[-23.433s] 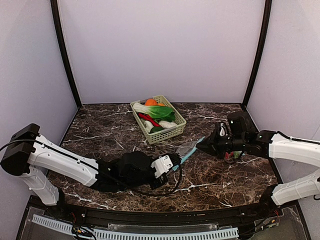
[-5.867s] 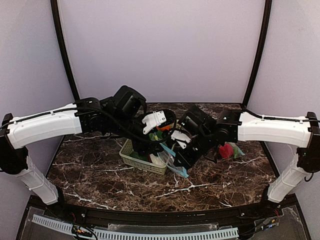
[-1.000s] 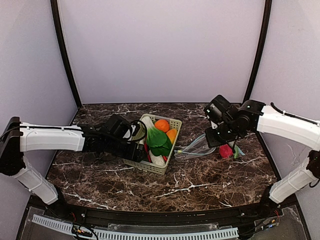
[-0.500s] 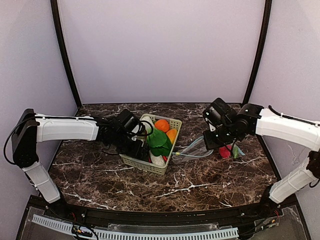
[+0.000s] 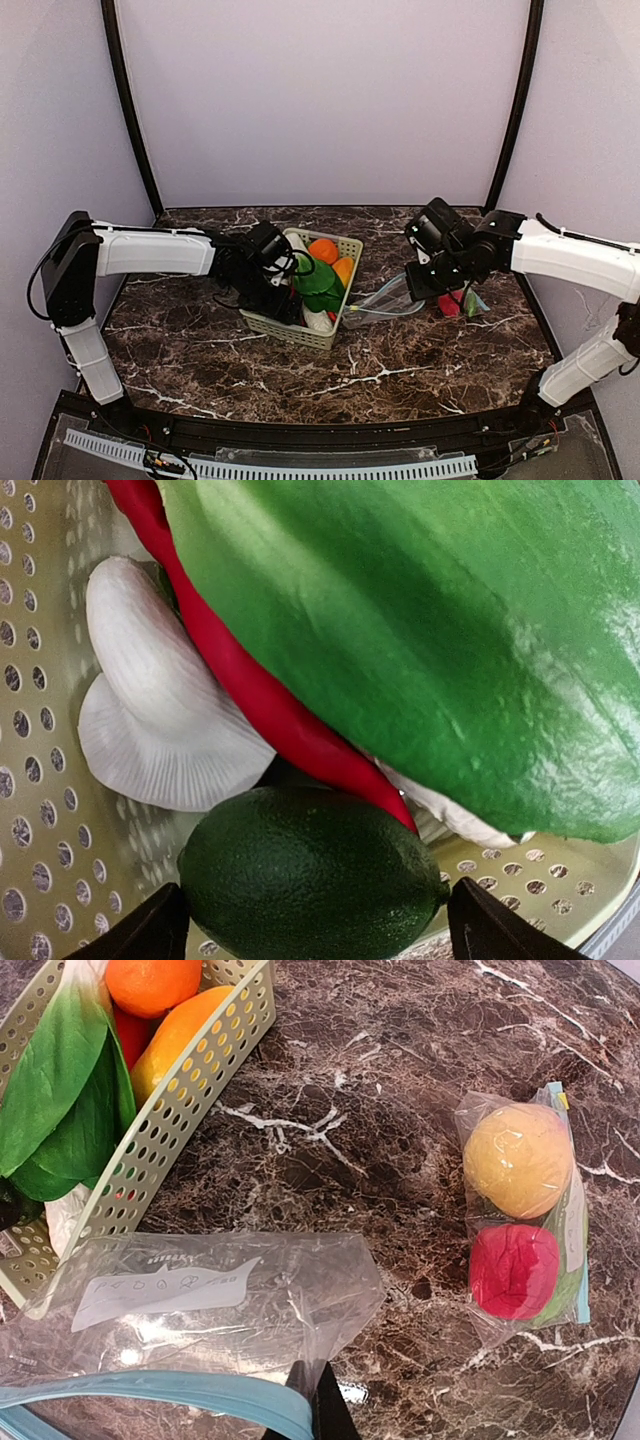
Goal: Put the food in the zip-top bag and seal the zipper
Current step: Pick up the fake fruit from the bin.
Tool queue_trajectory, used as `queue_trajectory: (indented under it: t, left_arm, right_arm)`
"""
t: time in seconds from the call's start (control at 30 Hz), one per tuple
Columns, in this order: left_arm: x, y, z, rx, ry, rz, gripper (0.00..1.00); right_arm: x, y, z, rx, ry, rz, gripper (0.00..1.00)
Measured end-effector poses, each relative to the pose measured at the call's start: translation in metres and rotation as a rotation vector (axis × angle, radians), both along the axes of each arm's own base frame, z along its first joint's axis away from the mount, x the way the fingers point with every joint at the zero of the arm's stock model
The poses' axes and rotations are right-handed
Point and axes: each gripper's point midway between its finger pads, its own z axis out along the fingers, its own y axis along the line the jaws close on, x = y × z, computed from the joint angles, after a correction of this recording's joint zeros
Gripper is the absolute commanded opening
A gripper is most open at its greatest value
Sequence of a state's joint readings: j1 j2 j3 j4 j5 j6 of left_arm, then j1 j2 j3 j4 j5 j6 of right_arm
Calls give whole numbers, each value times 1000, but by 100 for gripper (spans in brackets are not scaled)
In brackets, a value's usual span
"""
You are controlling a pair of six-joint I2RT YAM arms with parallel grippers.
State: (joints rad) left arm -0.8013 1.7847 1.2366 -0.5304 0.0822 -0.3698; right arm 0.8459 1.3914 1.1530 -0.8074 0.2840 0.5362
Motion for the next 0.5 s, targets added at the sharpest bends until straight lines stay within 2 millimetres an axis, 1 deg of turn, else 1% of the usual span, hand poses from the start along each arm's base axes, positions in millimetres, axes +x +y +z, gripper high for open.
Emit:
queue_trajectory:
  t: [0.13,0.2,0.23,0.37,0.5]
  left_arm:
    - [1,-1,-2,8,0,-11,92]
    - [2,-2,-3,10,-2,-16,89]
    - [2,-2,-3,11,-2,-17,84]
    - [4,-1,-2,17,-16,-24,75]
    - [6,-3,5,-7,-52,-40,68]
  right_arm:
    - [-1,-1,-1,0,2,1,0]
    - [-2,-1,-1,2,4,2,0]
    - [-2,-1,-2,2,4,2,0]
    - [-2,0,-1,9,2,4,0]
    - [-3,0,2,20,0,6,0]
